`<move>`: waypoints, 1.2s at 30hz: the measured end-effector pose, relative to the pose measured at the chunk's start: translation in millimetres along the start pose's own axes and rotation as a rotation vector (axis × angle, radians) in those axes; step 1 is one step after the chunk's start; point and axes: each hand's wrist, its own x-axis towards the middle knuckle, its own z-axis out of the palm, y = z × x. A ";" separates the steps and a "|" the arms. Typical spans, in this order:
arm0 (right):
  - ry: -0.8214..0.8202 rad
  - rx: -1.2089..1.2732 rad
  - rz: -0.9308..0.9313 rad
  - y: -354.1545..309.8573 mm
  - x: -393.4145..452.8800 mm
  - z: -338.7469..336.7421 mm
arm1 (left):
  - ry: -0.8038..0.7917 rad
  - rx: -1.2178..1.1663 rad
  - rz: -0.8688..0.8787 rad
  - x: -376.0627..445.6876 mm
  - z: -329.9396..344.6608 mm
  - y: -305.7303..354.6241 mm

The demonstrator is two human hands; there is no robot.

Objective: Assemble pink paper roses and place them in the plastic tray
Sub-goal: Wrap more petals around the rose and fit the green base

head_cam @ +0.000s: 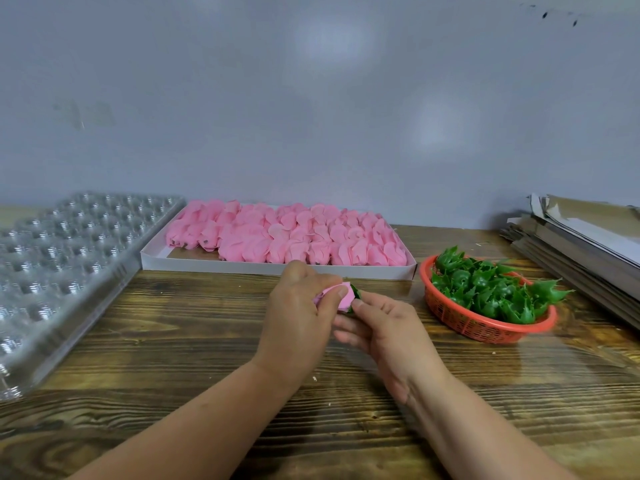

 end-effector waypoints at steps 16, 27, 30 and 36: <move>0.123 -0.058 -0.133 0.8 -4.1 5.2 | -0.031 -0.001 -0.059 -2.1 3.5 1.9; 0.021 -0.007 -0.147 -3.0 -0.9 -1.4 | -0.017 -0.029 -0.065 0.9 -0.3 5.8; 0.053 0.058 -0.120 -1.2 1.7 -6.1 | -0.043 -0.058 -0.072 0.9 -1.8 5.9; -0.014 0.146 -0.099 1.4 5.8 -10.5 | -0.071 -0.163 -0.220 5.6 -5.6 3.5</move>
